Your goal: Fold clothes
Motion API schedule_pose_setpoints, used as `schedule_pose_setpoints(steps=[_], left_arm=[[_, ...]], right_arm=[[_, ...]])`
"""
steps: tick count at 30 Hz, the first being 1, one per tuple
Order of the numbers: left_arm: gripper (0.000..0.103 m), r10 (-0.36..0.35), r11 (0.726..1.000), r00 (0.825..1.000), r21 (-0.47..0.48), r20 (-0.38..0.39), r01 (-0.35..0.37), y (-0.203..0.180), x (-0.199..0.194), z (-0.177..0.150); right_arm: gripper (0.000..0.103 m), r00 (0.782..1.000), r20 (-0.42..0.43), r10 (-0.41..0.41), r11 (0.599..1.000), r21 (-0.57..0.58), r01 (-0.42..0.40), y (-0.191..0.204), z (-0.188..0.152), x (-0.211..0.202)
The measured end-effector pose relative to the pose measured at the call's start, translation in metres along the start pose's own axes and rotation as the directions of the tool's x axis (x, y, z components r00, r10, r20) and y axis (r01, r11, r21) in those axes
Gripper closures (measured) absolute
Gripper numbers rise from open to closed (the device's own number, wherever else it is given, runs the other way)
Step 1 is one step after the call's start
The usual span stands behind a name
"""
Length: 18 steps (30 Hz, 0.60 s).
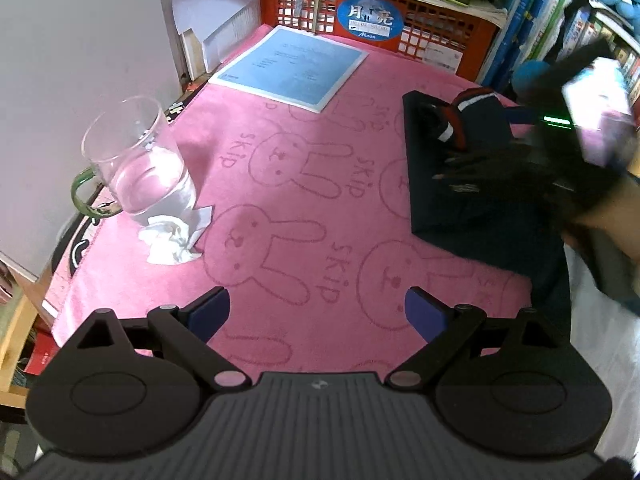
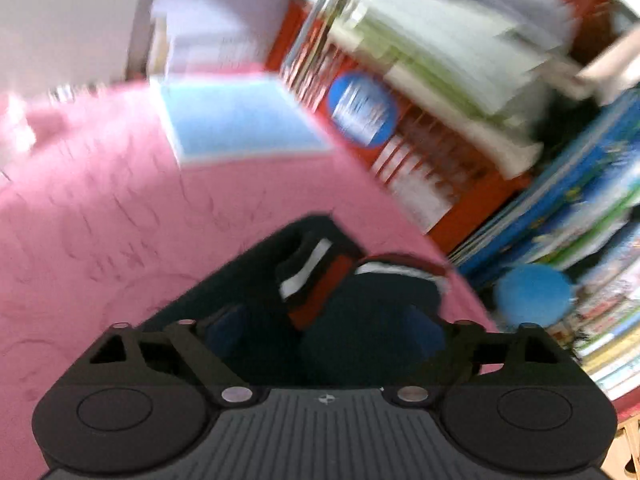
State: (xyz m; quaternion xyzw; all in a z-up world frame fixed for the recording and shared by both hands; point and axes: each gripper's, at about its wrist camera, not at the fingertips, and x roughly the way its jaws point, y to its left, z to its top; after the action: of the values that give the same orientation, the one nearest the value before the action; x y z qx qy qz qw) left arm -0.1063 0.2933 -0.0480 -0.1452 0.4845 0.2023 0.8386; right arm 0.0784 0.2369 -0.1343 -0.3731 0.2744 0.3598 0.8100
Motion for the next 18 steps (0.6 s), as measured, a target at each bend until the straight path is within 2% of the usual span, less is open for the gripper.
schedule_pose_setpoints(steps=[2,3,6,7,9,10,11,12,13,14,15,16,17,18], left_arm=[[0.007,0.004,1.000,1.000,0.005,-0.002,-0.004,0.000,-0.002,-0.003],[0.007,0.004,1.000,1.000,0.005,-0.002,-0.004,0.000,-0.003,-0.004],[0.007,-0.003,1.000,1.000,-0.017,-0.004,0.003,0.001,-0.001,-0.003],[0.007,-0.009,0.999,1.000,-0.031,-0.007,0.009,0.001,0.001,-0.002],[0.007,-0.021,0.998,1.000,-0.052,-0.004,0.021,0.001,0.004,0.001],[0.007,-0.028,0.998,1.000,-0.061,-0.002,0.028,0.000,0.005,0.002],[0.007,-0.035,0.997,0.999,-0.065,0.000,0.035,-0.001,0.006,0.004],[0.007,-0.040,0.997,0.999,-0.065,0.001,0.040,-0.003,0.007,0.006],[0.007,-0.043,0.997,0.999,-0.062,0.002,0.043,-0.005,0.008,0.007],[0.007,-0.046,0.997,0.999,-0.058,0.002,0.046,-0.007,0.010,0.009],[0.007,-0.048,0.998,0.999,-0.052,0.002,0.048,-0.009,0.011,0.011],[0.007,-0.050,0.998,0.999,-0.045,0.002,0.050,-0.011,0.012,0.012],[0.007,-0.051,0.998,0.999,-0.038,0.001,0.051,-0.014,0.013,0.014],[0.007,-0.051,0.998,0.999,-0.031,-0.001,0.051,-0.015,0.014,0.015]], right_arm=[[0.069,0.999,-0.001,0.048,0.988,0.148,-0.047,-0.019,0.003,-0.004],[0.079,0.997,0.001,0.071,0.973,0.220,-0.070,-0.028,0.004,-0.006],[0.080,0.992,0.043,0.121,0.895,0.427,-0.128,-0.061,0.005,-0.023],[0.080,0.987,0.083,0.138,0.848,0.505,-0.161,-0.078,-0.001,-0.036],[0.080,0.951,0.202,0.233,0.679,0.666,-0.308,-0.117,-0.022,-0.061],[0.080,0.922,0.265,0.283,0.544,0.747,-0.382,-0.133,-0.038,-0.068],[0.080,0.886,0.334,0.321,0.394,0.804,-0.446,-0.150,-0.054,-0.075],[0.080,0.847,0.406,0.344,0.232,0.837,-0.495,-0.166,-0.071,-0.083],[0.080,0.817,0.463,0.344,0.083,0.852,-0.517,-0.174,-0.095,-0.089],[0.080,0.807,0.490,0.330,-0.035,0.860,-0.509,-0.180,-0.117,-0.092],[0.079,0.819,0.475,0.322,-0.090,0.876,-0.473,-0.184,-0.134,-0.093],[0.074,0.864,0.393,0.315,-0.053,0.916,-0.397,-0.186,-0.147,-0.096],[0.071,0.923,0.246,0.296,0.079,0.956,-0.281,-0.185,-0.152,-0.102],[0.064,0.966,0.057,0.250,0.275,0.953,-0.127,-0.177,-0.151,-0.107]])
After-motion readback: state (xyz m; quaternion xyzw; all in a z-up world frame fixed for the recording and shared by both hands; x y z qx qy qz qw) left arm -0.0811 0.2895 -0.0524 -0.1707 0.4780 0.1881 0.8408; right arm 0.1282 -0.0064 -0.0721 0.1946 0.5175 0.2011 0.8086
